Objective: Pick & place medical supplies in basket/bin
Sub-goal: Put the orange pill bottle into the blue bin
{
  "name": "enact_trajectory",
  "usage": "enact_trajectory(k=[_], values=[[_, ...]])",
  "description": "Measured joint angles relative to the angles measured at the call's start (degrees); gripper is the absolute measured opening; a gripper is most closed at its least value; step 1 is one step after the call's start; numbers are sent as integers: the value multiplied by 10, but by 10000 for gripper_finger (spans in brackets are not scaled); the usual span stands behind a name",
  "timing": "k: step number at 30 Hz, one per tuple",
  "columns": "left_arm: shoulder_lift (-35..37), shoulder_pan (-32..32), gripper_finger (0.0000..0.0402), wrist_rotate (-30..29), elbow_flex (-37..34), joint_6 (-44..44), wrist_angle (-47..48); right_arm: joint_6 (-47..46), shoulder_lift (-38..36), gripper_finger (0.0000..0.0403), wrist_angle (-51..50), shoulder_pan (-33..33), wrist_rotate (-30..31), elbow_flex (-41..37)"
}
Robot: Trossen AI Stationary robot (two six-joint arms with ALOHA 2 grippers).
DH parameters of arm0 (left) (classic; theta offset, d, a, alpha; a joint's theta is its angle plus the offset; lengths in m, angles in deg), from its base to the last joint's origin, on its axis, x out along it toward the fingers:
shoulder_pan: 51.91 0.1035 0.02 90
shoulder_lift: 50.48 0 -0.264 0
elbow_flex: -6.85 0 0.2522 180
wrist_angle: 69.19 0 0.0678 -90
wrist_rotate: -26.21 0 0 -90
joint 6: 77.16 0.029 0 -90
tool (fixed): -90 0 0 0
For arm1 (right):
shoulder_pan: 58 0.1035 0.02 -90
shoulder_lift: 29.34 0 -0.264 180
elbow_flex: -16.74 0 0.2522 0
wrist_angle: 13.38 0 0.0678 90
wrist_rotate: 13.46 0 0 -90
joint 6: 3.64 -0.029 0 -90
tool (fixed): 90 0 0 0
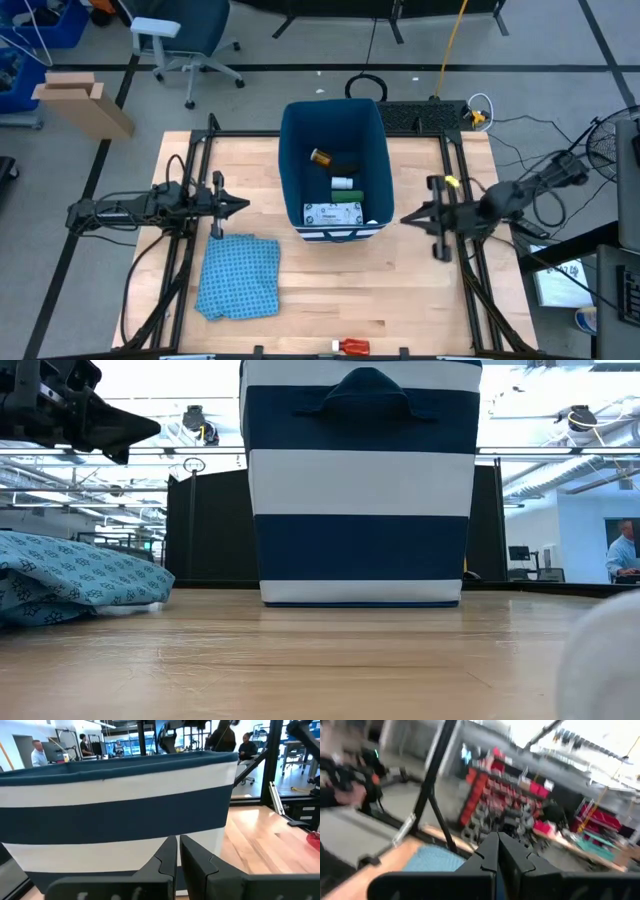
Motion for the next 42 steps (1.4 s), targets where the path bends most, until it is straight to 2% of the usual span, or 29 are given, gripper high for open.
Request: enact_trajectory(k=[5, 10, 15, 24, 28, 33, 42], values=[[0, 0, 26, 0, 0, 0, 1, 12, 152, 0, -57, 73, 111, 134], [0, 0, 26, 1, 0, -2, 2, -47, 281, 1, -78, 125, 169, 228], [0, 0, 26, 1, 0, -15, 5, -141, 373, 35, -84, 152, 171, 264], [0, 0, 26, 1, 0, -32, 3, -339, 527, 197, -85, 196, 184, 299], [0, 0, 26, 1, 0, -32, 3, -392, 593, 246, -87, 214, 183, 316], [0, 0, 26, 0, 0, -27, 0, -450, 651, 265, -84, 222, 182, 329], [0, 0, 26, -1, 0, -23, -1, -519, 735, 263, -57, 229, 165, 336]])
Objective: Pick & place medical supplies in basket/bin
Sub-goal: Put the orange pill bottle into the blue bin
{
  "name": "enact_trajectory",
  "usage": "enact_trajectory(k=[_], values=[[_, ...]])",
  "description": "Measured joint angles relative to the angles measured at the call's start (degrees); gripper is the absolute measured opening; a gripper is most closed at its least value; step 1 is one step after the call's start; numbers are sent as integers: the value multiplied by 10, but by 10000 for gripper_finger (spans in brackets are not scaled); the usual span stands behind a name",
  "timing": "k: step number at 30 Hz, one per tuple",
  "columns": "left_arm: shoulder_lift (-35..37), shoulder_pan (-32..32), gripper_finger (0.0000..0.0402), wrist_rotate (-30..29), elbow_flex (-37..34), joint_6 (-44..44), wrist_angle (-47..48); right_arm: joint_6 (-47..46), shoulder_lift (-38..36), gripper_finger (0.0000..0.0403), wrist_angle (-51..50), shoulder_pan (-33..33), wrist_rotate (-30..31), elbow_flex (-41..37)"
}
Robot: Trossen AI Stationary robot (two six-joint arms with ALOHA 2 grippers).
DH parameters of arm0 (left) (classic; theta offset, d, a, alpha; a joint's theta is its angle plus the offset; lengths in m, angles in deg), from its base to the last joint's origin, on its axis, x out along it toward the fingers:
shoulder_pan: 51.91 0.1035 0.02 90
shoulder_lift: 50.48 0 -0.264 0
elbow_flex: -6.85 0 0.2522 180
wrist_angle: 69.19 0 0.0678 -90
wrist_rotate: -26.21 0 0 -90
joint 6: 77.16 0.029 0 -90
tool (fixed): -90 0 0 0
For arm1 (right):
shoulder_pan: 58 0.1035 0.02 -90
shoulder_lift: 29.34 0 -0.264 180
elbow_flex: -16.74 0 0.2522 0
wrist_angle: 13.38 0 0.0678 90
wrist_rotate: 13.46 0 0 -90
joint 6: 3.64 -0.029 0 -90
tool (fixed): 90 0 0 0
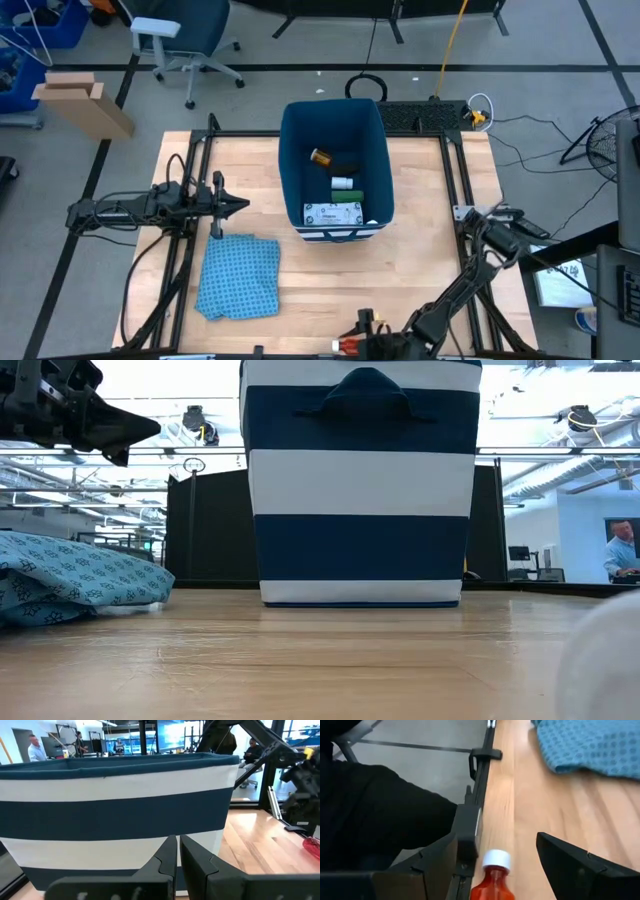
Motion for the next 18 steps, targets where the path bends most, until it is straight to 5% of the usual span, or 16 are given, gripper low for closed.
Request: enact_trajectory(k=[12, 18], values=[[0, 0, 26, 0, 0, 7, 0, -117, 57, 263, -195, 2, -59, 86], [0, 0, 26, 0, 0, 7, 0, -154, 57, 263, -210, 5, -69, 86]])
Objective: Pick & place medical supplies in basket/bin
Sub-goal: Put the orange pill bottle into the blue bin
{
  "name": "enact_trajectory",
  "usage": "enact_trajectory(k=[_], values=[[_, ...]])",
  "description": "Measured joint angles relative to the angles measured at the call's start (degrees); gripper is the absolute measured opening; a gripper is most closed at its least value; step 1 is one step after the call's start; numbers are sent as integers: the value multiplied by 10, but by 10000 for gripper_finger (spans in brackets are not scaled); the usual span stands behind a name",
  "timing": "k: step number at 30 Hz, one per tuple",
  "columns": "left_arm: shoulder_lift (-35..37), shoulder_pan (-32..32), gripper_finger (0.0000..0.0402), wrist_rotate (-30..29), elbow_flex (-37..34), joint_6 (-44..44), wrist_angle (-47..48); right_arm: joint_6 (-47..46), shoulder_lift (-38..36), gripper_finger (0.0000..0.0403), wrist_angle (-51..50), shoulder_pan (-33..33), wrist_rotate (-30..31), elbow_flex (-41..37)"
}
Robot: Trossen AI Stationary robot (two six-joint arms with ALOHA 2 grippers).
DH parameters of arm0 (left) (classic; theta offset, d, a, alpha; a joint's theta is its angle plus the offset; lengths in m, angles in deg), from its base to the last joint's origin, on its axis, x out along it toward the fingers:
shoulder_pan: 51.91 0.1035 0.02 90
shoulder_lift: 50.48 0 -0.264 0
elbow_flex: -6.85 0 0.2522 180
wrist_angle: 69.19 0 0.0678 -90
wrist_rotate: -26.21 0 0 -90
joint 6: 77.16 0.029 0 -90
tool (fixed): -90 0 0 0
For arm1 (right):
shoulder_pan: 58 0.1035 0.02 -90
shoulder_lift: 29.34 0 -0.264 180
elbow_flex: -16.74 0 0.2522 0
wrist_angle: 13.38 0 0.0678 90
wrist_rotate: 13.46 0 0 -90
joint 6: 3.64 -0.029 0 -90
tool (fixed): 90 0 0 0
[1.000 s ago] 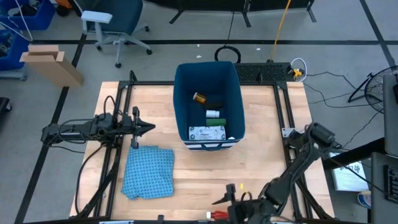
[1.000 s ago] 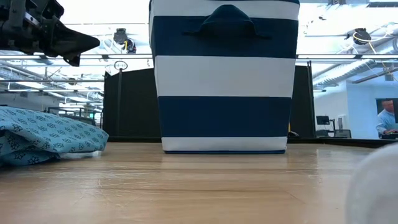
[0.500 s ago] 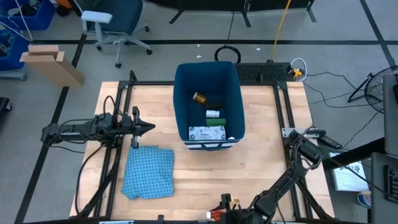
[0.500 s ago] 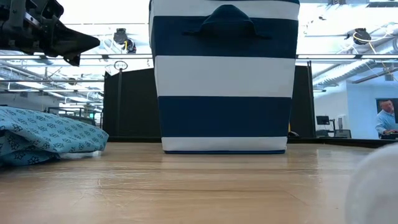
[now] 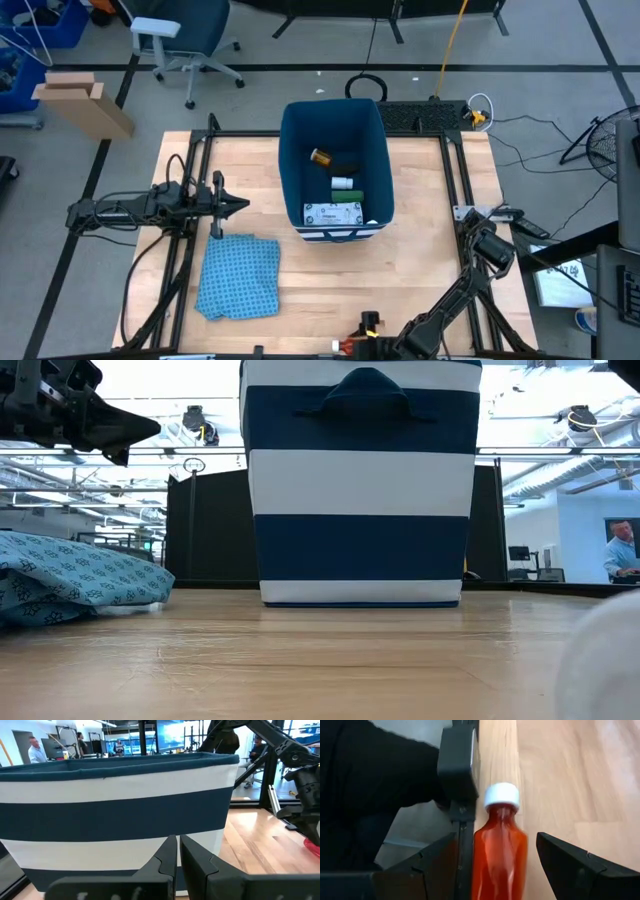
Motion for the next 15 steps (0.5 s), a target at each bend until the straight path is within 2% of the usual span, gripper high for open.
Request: enact_trajectory(k=[15], values=[[0, 0, 26, 0, 0, 1, 0, -17, 30, 263, -29, -3, -45, 1]])
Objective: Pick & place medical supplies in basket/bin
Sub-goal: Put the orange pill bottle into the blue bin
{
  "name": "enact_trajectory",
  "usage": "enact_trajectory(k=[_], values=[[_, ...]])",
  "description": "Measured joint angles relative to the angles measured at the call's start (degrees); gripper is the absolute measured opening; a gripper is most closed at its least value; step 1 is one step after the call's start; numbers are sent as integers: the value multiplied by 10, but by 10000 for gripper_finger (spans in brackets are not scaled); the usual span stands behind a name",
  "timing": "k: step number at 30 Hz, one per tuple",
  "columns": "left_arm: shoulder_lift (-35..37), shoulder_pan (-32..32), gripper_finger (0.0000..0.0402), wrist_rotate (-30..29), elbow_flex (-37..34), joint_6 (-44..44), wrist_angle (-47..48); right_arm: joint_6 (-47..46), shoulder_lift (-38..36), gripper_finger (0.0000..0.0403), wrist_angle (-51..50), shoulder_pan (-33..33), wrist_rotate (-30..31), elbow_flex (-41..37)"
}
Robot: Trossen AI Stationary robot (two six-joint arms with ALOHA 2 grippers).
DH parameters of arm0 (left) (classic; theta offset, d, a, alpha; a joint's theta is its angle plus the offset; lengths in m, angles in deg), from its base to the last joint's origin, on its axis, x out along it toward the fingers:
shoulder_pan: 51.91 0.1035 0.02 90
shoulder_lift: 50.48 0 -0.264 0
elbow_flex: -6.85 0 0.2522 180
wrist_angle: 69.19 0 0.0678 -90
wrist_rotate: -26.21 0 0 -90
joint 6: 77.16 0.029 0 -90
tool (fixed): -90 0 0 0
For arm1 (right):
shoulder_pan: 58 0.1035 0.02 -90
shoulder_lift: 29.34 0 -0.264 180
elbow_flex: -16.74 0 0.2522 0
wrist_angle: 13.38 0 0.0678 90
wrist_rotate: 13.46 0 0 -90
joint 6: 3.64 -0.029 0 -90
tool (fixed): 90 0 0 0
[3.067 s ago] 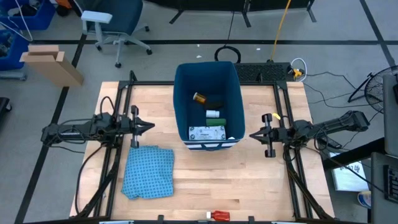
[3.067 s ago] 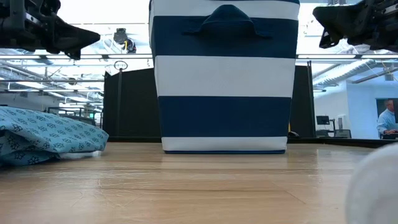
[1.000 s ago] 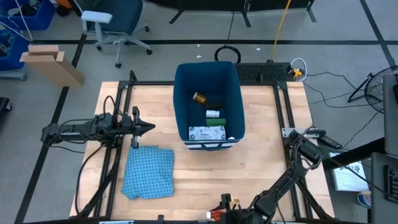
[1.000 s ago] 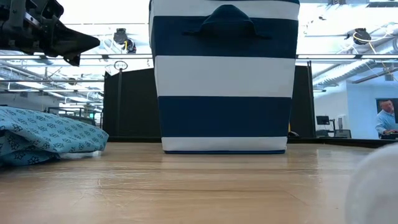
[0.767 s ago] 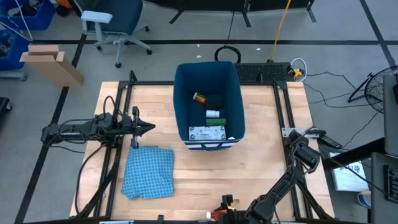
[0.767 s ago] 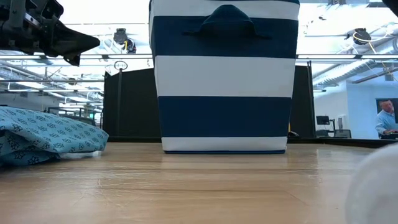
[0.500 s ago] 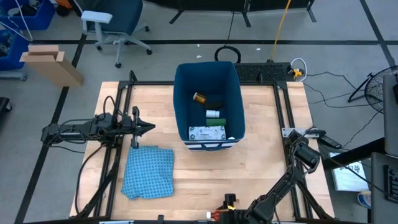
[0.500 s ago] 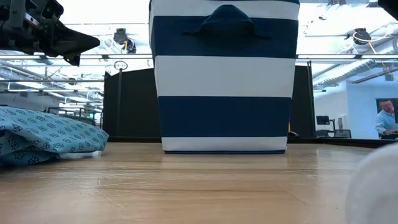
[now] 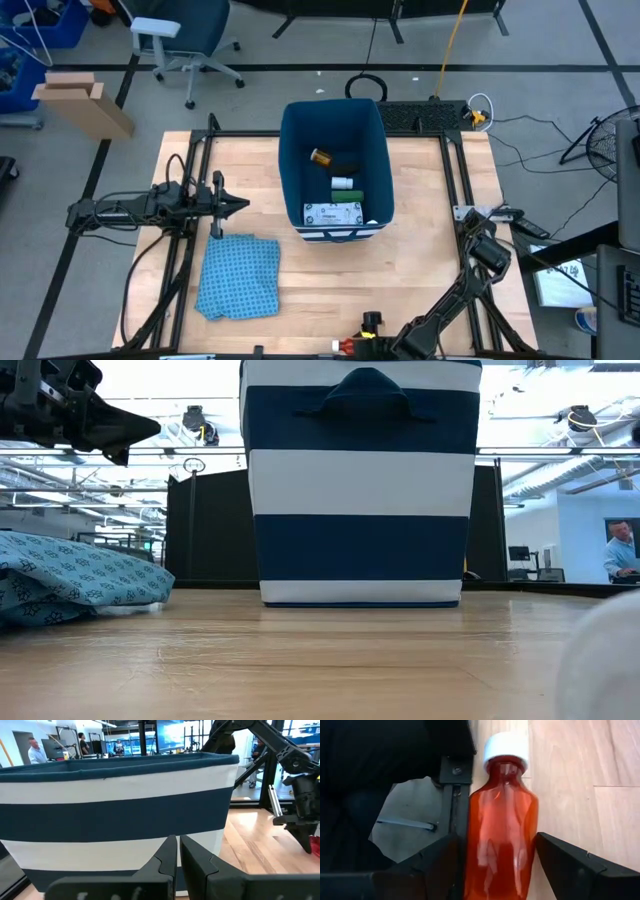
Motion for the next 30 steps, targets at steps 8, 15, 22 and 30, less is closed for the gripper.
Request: enact_trajectory(k=[8, 15, 22, 30], values=[[0, 0, 26, 0, 0, 2, 0, -13, 1, 247, -5, -4, -3, 0], [0, 0, 26, 0, 0, 4, 0, 4, -4, 155, -14, -5, -3, 0], [0, 0, 26, 0, 0, 7, -2, 34, -56, 122, -80, -6, 19, -2], [0, 0, 26, 0, 0, 9, -18, 86, -162, 148, -162, -6, 85, -2]])
